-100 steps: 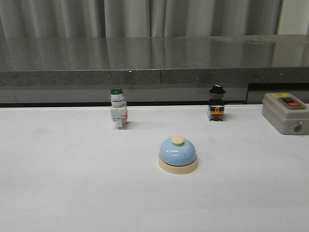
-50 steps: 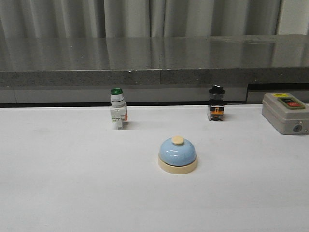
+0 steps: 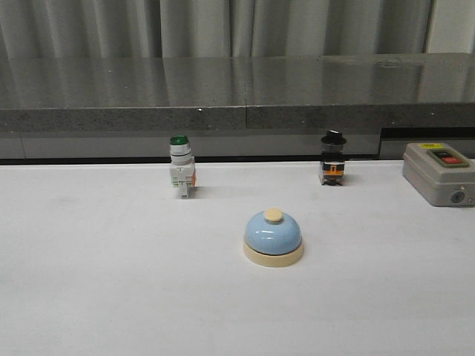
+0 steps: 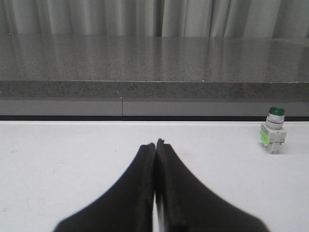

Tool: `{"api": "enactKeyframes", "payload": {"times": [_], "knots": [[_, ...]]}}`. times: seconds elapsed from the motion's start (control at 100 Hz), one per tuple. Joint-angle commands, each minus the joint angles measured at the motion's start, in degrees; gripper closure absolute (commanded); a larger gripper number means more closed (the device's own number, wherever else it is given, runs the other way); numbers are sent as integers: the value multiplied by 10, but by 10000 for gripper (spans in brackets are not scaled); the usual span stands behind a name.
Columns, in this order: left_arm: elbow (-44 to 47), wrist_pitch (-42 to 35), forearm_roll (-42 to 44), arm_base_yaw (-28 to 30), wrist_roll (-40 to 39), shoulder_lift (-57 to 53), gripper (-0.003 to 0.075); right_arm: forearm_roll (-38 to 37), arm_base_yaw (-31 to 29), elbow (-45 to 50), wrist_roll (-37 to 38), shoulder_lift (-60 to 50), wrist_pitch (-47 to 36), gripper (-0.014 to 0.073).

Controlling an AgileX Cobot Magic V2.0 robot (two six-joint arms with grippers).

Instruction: Place and press bell with both arms

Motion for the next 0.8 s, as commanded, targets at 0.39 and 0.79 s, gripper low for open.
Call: {"api": "enactKeyframes", "payload": {"times": [0.39,0.79], "knots": [[32,-45,0,1,-5,-18,741,36,139,-98,-4,255,-158,658],[32,-45,0,1,-5,-18,741,36,228,-217,-4,466,-182,658]]}}
